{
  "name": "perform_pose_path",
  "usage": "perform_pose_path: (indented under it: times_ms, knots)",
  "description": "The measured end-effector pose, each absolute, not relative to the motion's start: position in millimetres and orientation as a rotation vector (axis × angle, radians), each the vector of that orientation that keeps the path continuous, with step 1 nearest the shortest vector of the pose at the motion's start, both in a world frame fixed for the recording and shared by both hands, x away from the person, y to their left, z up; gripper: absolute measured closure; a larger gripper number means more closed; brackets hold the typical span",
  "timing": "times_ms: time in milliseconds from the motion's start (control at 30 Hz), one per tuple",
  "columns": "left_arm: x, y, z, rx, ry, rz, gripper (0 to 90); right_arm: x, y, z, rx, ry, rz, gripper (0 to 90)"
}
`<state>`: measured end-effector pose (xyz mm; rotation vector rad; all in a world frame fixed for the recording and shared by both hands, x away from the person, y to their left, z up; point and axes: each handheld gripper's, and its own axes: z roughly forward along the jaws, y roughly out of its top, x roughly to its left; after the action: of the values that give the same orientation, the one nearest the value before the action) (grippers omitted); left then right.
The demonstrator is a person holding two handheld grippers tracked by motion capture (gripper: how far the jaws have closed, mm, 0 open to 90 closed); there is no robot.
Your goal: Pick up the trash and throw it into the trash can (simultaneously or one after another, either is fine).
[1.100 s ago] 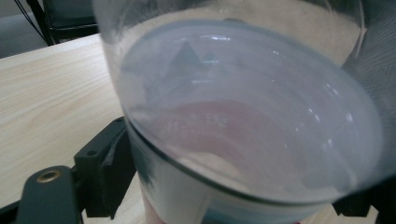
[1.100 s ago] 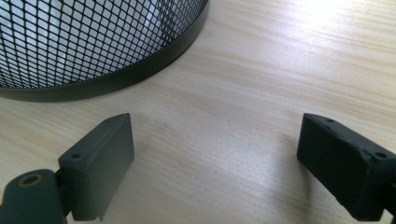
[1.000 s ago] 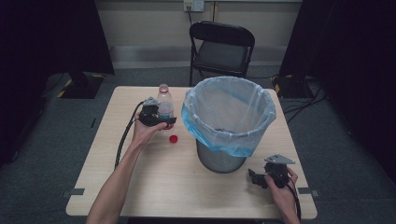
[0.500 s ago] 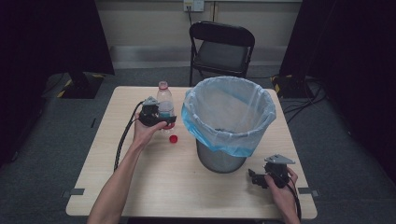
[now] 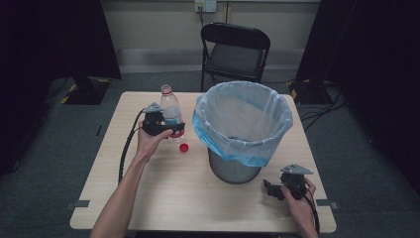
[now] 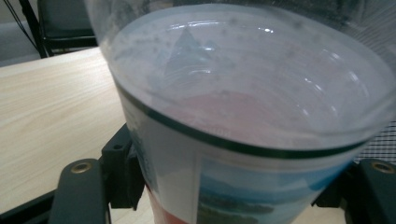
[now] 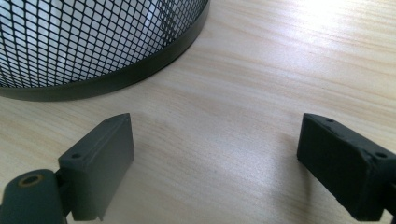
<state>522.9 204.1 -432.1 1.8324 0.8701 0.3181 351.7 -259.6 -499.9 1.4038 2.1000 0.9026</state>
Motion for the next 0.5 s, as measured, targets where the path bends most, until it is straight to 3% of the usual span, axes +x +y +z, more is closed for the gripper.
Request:
perform_pose_path:
  times_ms: [500]
  knots:
    - [502, 209, -400, 1.761, 0.823, 0.314, 28.8, 352, -260, -500, 1.404, 2.1, 0.903, 10.3]
